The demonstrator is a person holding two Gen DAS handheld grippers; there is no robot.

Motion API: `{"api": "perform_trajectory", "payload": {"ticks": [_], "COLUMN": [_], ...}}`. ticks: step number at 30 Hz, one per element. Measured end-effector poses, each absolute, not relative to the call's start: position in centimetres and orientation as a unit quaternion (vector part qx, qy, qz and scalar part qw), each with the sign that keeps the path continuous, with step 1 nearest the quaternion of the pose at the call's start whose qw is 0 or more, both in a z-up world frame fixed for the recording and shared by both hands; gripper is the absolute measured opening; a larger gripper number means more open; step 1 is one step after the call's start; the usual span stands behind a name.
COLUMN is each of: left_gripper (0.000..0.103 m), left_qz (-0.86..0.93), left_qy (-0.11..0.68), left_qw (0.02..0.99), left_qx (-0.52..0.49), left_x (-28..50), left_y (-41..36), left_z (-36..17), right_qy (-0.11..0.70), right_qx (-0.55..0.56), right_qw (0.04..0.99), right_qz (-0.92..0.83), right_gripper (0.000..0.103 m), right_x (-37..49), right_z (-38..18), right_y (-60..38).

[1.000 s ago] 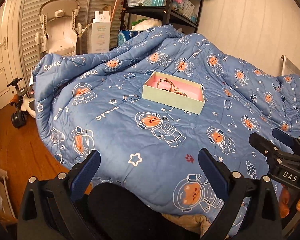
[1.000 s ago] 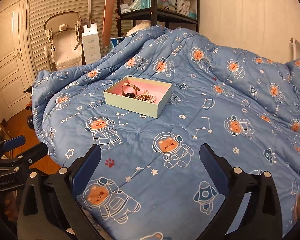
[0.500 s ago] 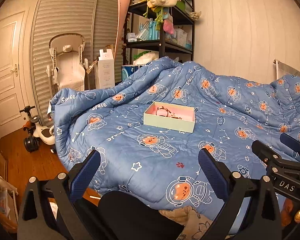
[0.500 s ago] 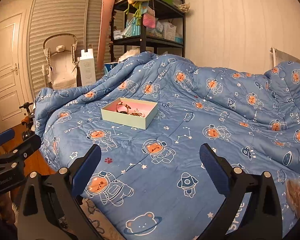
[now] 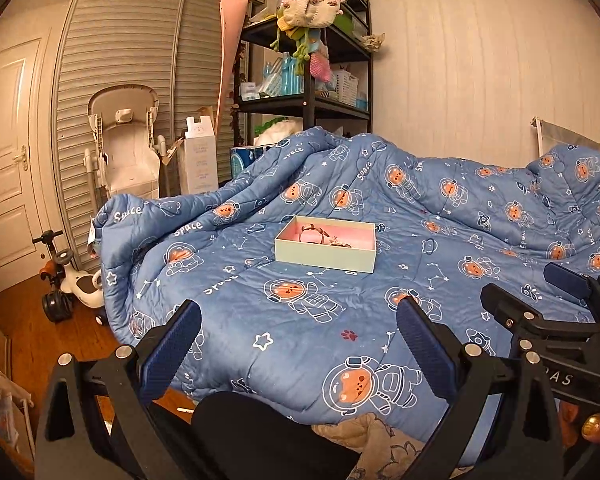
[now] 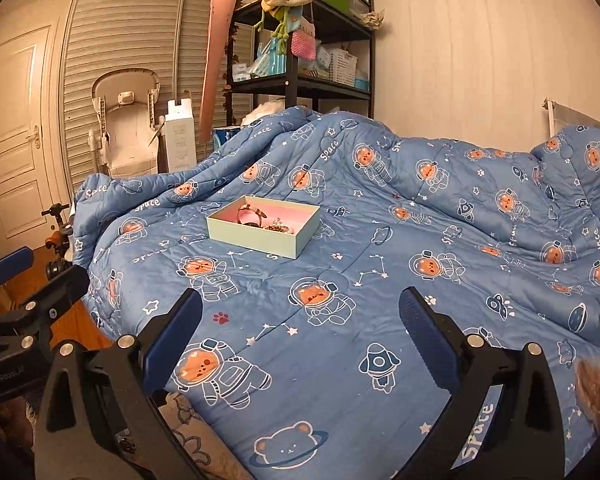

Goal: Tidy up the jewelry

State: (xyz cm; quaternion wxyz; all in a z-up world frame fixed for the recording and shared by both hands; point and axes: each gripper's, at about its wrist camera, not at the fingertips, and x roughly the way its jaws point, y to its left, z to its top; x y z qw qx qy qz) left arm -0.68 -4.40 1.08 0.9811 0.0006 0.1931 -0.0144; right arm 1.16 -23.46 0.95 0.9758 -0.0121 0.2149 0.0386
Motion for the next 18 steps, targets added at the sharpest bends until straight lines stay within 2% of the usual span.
{"api": "perform_trajectory", "payload": {"ticks": [18], "left_gripper": [0.096], "left_qz": [-0.010], "left_qy": [0.201], "left_qw": [0.980], "left_qx": [0.008], "left_x": [-0.45], "left_y": [-4.53], "left_z": [1.01], "right_qy": [0.216], "right_qx": [-0.020], "right_qw": [0.975], "right_qz": [0.039], "right_gripper": [0.097], "right_x": [1.11], "right_z": [0.98], "right_y": [-23.15]}}
